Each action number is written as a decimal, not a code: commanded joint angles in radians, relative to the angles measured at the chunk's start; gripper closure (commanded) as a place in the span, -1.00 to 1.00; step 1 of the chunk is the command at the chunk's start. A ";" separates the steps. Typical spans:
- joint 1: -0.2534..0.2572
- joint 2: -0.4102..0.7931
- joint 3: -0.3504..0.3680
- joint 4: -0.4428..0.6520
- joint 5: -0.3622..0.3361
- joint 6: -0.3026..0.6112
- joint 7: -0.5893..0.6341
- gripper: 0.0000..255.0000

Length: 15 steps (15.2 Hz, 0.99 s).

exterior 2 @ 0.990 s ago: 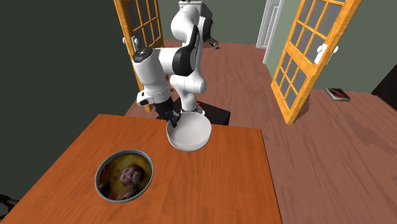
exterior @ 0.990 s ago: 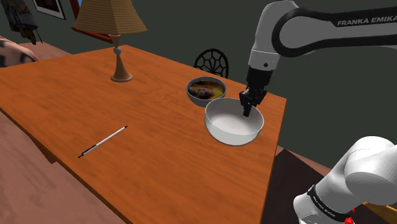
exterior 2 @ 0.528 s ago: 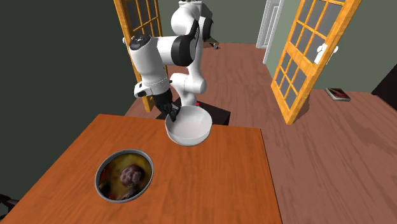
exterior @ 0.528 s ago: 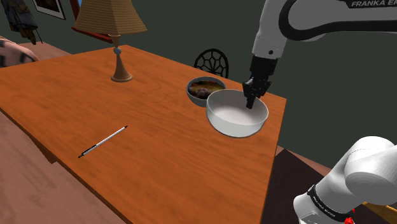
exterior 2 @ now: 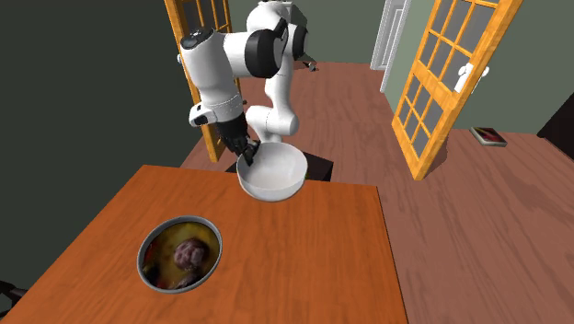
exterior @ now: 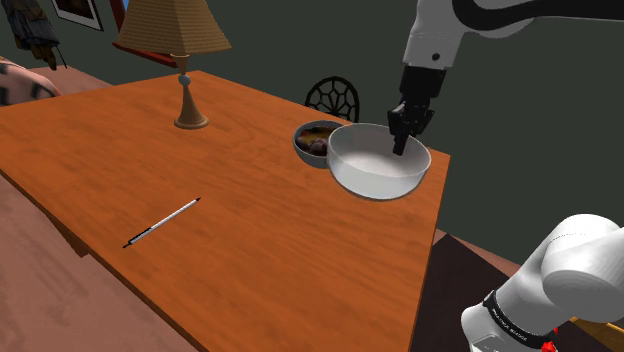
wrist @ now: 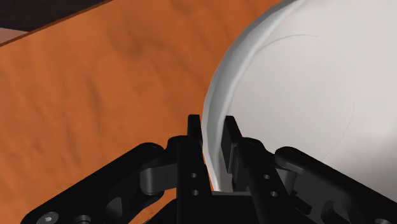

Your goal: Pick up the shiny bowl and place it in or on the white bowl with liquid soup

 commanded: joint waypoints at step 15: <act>-0.069 0.419 -0.085 0.486 -0.082 -0.087 -0.121 1.00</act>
